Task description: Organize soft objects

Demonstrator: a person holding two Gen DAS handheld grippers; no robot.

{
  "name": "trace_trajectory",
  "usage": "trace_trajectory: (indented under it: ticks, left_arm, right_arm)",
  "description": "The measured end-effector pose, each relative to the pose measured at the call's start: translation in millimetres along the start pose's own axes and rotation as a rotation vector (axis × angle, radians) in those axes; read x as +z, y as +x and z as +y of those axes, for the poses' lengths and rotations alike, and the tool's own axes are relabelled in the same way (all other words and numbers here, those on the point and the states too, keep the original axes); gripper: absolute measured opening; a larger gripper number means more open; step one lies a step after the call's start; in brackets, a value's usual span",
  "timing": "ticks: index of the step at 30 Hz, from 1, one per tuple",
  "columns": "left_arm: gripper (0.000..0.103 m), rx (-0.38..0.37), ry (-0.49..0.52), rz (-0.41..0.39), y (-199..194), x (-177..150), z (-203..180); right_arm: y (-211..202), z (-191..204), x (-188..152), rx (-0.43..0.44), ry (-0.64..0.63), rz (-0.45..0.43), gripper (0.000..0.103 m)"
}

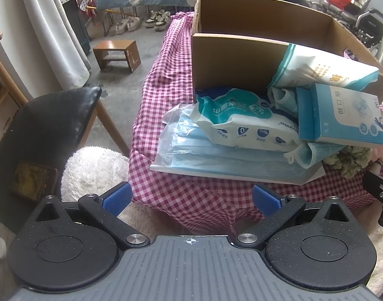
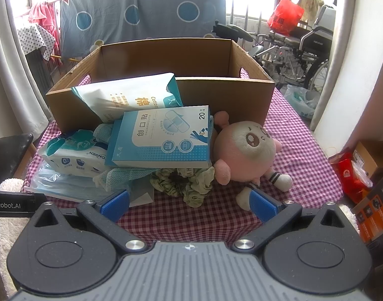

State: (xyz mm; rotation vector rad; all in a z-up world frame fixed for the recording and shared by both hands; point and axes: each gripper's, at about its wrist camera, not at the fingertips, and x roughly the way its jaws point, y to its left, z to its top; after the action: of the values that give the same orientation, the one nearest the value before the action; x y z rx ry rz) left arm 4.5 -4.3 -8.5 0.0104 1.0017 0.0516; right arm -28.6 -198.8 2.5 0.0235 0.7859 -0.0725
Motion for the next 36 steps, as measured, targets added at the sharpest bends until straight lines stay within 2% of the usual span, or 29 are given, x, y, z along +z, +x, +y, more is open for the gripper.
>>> trace_trajectory:
  ticks: [31, 36]
  left_arm:
    - [0.103, -0.015, -0.004, 0.055, 21, 10, 7]
    - [0.103, -0.035, -0.01, 0.024, 18, 12, 14]
  right_arm:
    - [11, 10, 7, -0.011, -0.007, -0.006, 0.103]
    - [3, 11, 10, 0.049, -0.02, -0.063, 0.103]
